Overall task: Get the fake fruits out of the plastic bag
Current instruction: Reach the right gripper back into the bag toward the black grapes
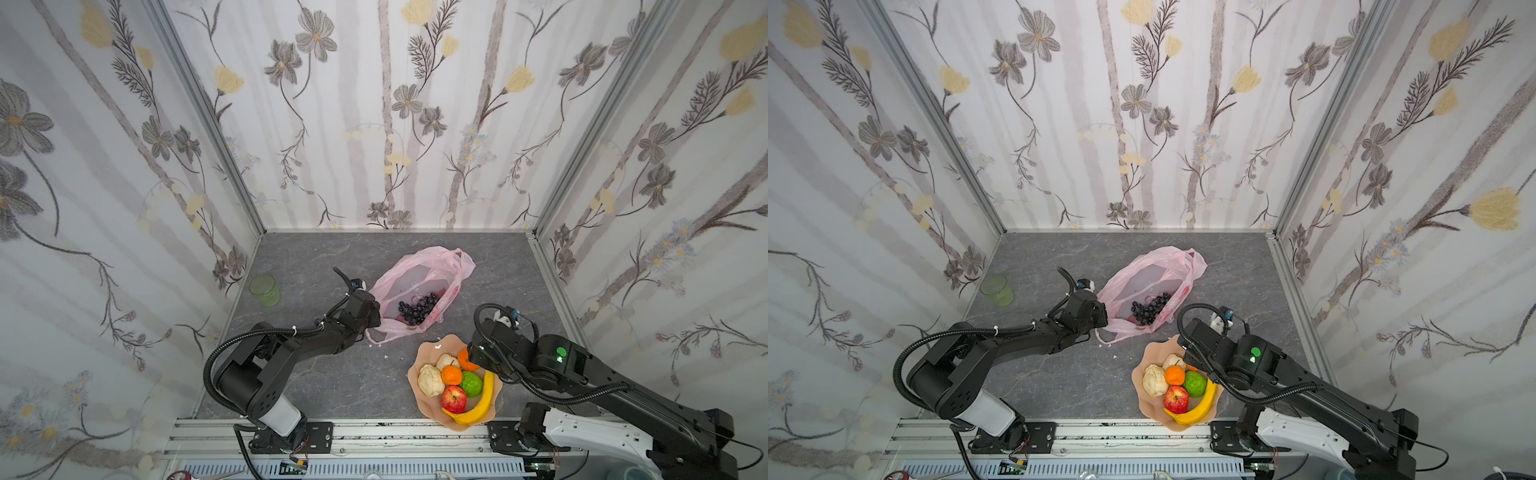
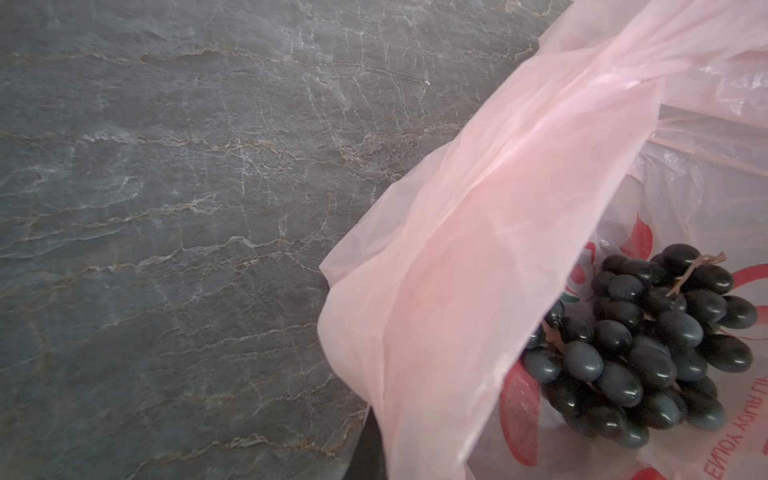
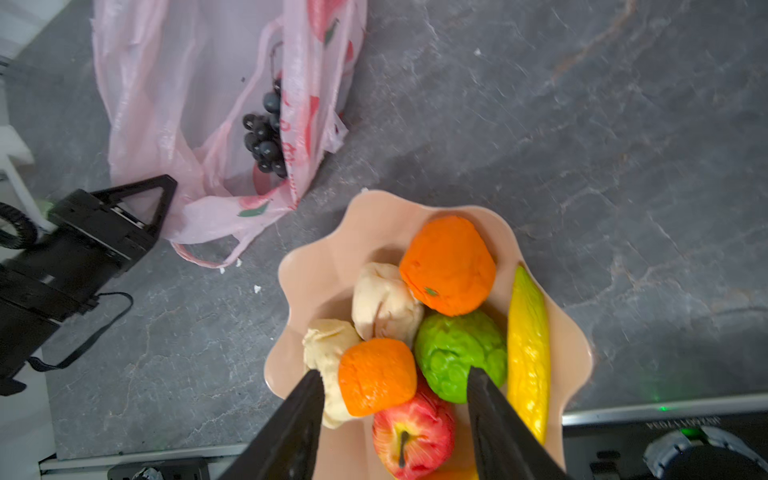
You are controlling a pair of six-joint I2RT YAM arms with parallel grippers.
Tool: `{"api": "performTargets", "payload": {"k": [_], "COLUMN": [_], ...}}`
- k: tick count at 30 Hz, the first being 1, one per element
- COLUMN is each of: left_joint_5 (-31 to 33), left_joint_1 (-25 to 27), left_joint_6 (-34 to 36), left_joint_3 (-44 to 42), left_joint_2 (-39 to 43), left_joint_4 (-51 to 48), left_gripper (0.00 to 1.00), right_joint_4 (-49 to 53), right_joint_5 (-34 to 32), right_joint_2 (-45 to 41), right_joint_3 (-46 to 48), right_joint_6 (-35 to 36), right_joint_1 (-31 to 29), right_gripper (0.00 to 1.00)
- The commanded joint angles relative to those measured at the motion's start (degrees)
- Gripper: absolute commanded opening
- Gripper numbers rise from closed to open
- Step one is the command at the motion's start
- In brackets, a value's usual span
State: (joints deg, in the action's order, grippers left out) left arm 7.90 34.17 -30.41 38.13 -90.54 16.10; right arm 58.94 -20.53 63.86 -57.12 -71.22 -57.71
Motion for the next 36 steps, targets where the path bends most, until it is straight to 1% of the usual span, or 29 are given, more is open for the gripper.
{"api": "performTargets", "payload": {"k": [1, 5, 10, 13, 18, 21, 23, 25, 29, 32, 36], "left_joint_5": [0.45, 0.44, -0.45, -0.74, -0.92, -1.01, -0.96, -0.79, -0.55, -0.57, -0.69], "left_joint_1": [-0.07, -0.08, -0.08, -0.03, 0.06, 0.16, 0.11, 0.15, 0.11, 0.15, 0.17], "left_joint_6": [-0.61, -0.53, -0.63, -0.56, -0.38, -0.35, -0.28, -0.25, -0.15, -0.15, -0.14], "left_joint_3": [-0.29, -0.46, -0.53, -0.67, -0.6, -0.6, -0.52, -0.56, -0.73, -0.6, -0.56], "left_joint_2": [0.63, 0.95, 1.24, 1.64, 1.98, 1.93, 1.75, 1.77, 2.02, 1.81, 1.58], "left_joint_4": [0.51, 0.73, 0.95, 1.04, 1.04, 1.08, 1.13, 1.13, 1.13, 1.13, 1.13], "left_gripper": [0.08, 0.08, 0.08, 0.08, 0.08, 0.08, 0.08, 0.08, 0.08, 0.08, 0.08], "right_joint_4": [-11.14, -22.0, -28.9, -30.64, -30.98, -29.41, -28.48, -27.84, -26.85, -26.71, -26.46], "right_joint_5": [-0.91, 4.75, 9.49, 13.05, 16.21, 15.24, 14.81, 13.36, 9.92, 8.98, 8.67], "right_joint_2": [4.56, 10.49, 20.47, 28.77, 40.57, 46.48, 49.76, 51.94, 54.56, 55.89, 57.65], "right_joint_3": [-3.06, -4.78, -7.84, -11.3, -18.49, -23.71, -25.99, -26.99, -28.37, -29.14, -29.63], "right_joint_6": [12.2, 20.53, 26.43, 29.81, 35.59, 38.92, 39.79, 39.96, 40.3, 40.55, 40.55], "right_joint_1": [2.6, 7.22, 14.51, 17.59, 19.77, 20.37, 21.57, 22.73, 23.5, 23.59, 23.65], "right_gripper": [0.57, 0.56, 0.55, 0.53, 0.52, 0.52, 0.52, 0.55, 0.59, 0.64, 0.68]}}
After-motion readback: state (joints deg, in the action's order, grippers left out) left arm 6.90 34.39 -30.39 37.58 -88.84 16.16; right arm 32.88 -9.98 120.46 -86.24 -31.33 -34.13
